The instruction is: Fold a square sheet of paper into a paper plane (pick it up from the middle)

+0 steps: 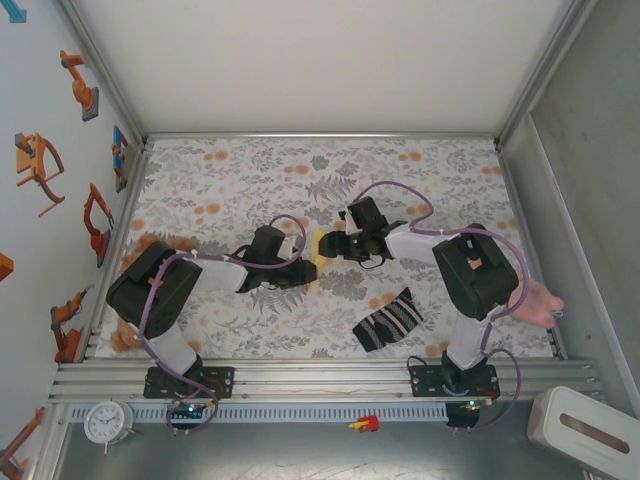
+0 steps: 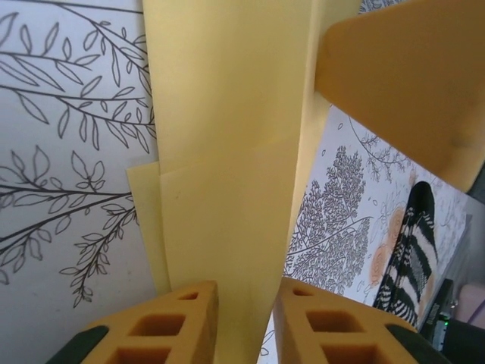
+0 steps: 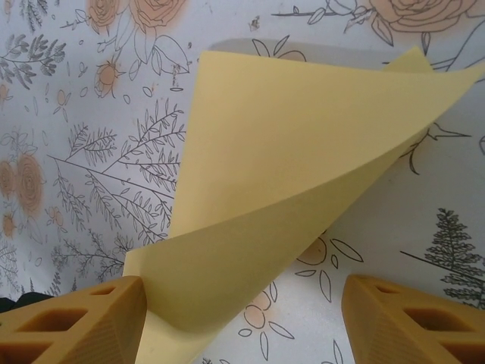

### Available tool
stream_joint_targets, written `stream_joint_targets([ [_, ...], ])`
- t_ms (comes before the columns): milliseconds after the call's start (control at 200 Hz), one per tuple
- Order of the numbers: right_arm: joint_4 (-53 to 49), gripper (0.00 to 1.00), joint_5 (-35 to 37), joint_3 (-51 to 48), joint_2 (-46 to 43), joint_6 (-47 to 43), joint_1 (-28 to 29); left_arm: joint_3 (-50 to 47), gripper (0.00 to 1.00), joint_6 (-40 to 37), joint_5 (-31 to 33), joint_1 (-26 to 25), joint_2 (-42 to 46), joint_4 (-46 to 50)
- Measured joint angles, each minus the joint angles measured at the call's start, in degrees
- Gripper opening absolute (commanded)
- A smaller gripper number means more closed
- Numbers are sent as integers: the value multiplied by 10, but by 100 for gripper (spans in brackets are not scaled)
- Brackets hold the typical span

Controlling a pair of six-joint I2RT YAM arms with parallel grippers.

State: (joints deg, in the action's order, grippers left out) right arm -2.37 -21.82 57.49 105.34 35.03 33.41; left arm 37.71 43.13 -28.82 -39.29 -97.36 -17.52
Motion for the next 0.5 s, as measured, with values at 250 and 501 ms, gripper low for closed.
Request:
stream_joint_targets([
  [250,-14,68,0,10,5,1,0,3,41,-3,40,0,62,48],
  [501,-17,68,0,13,8,3,0,25,46,-3,94,-14,85,101],
])
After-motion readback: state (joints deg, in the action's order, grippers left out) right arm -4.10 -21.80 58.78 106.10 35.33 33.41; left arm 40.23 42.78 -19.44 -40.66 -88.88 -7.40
